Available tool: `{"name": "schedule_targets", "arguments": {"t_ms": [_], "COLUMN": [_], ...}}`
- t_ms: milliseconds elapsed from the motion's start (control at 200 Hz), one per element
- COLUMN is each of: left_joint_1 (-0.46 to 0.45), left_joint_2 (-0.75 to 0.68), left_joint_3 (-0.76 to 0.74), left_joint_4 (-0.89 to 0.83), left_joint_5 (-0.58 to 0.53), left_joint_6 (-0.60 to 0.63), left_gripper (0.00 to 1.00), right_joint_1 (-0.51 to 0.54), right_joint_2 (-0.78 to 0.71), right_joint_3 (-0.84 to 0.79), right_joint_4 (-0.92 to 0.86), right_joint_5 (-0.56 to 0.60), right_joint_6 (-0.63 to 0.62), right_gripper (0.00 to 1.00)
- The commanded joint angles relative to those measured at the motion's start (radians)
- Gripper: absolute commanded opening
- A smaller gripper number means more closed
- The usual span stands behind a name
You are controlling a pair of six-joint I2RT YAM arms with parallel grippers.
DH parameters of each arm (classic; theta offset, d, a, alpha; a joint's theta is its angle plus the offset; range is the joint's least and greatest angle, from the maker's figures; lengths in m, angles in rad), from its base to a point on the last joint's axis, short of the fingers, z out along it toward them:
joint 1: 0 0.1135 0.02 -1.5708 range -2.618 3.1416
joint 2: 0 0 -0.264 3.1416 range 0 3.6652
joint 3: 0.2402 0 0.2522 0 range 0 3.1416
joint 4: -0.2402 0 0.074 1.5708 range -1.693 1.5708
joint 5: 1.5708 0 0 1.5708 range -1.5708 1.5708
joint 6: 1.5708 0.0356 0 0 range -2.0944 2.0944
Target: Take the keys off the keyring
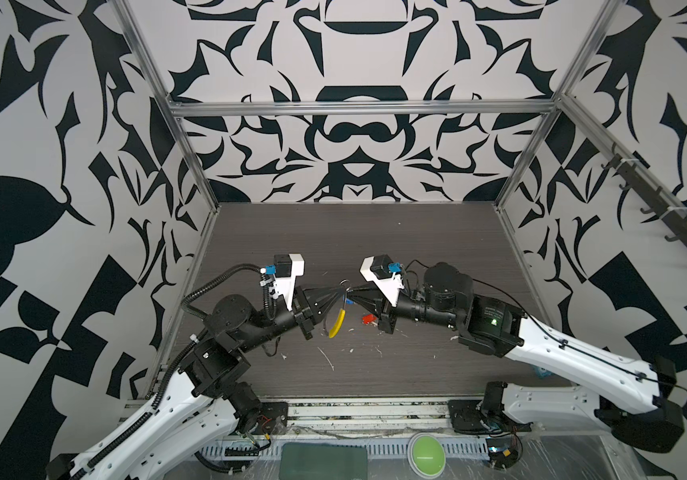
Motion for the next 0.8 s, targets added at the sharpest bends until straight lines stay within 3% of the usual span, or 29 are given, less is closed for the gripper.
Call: {"name": "schedule_targets", "arguments": {"t_ms": [0,95,265,325,505,625,795], "left_joint_1": [-0.002,-0.001,-0.002,-0.001,-0.002,-0.001,-0.002], "left_joint_2": [-0.007,-0.024,-0.057,-0.065,-0.081,-0.081,-0.084], "left_joint_3": [0.011,0.014,0.005,0.000,-0.006,-0.001,-0.006], "left_joint_4": [0.029,-0.002,-0.022,-0.022,-0.014,-0.011,-0.006], "left_joint_5": [0.017,0.012,0.010,0.010,0.025,0.043,0.058], "left_joint_6": [0.018,0.030,0.034,0.035,0.035,0.031,0.026], "left_gripper": [0.00,0.00,0.00,0.00,0.00,0.00,0.00], "right_joint_1": [0.030,0.030,0.008,-0.038,-0.200,-0.210,-0.213], "right_joint_2": [0.004,-0.020,-0.081,-0.092,-0.097,-0.029,0.020], "right_joint_3": [0.034,0.035,0.021,0.020,0.004,0.029,0.024], "right_joint_4": [-0.040,-0.063,-0.057,-0.030,0.190,0.287,0.362], "right_joint_5": [-0.084,-0.080,-0.113,-0.155,-0.425,-0.556,-0.612], "right_joint_6": [-0.013,-0.027,-0.025,-0.001,0.173,0.255,0.317], "right_gripper": [0.14,0.30,0.40,0.41,0.47,0.48,0.47]}}
